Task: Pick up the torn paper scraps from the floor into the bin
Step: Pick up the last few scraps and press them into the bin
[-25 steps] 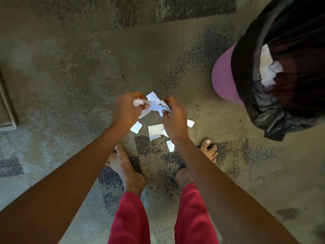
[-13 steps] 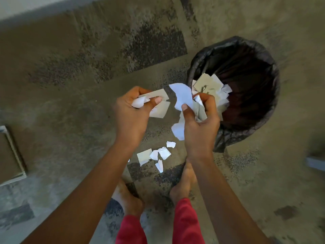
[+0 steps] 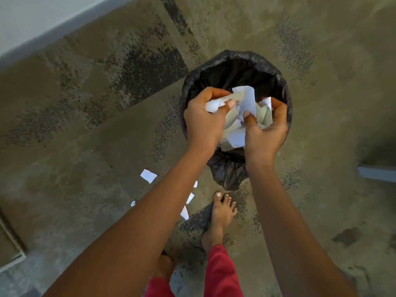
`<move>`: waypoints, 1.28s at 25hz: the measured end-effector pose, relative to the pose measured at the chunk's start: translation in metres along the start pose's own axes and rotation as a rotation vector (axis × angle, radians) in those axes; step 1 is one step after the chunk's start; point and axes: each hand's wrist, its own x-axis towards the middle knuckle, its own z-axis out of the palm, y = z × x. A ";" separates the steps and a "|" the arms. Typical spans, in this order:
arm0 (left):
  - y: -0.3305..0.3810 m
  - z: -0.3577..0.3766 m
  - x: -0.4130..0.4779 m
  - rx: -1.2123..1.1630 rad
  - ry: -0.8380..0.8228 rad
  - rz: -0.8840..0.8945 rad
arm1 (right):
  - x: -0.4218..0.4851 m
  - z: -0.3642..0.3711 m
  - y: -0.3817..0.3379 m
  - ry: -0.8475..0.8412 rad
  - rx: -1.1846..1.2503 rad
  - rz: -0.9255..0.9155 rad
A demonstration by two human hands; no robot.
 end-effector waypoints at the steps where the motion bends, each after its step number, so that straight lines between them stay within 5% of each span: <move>1: -0.003 0.005 0.004 0.015 -0.016 0.001 | 0.004 0.000 0.004 0.005 -0.010 0.010; 10: -0.016 0.000 0.016 -0.062 -0.222 -0.109 | 0.017 0.004 0.027 -0.021 0.019 0.064; 14: -0.004 -0.035 0.009 -0.229 -0.157 -0.040 | -0.006 0.009 0.012 -0.024 0.084 -0.033; 19: -0.046 -0.116 0.019 -0.173 0.210 0.068 | -0.092 0.035 -0.006 -0.390 0.052 -0.375; 22: -0.106 -0.152 0.020 0.039 0.253 0.052 | -0.135 0.061 0.035 -0.634 -0.078 -0.444; 27: -0.228 -0.182 -0.001 0.527 -0.027 0.025 | -0.148 0.092 0.176 -0.773 -0.533 -0.204; 32: -0.320 -0.180 -0.028 0.939 -0.443 0.169 | -0.140 0.090 0.280 -0.648 -0.884 -0.048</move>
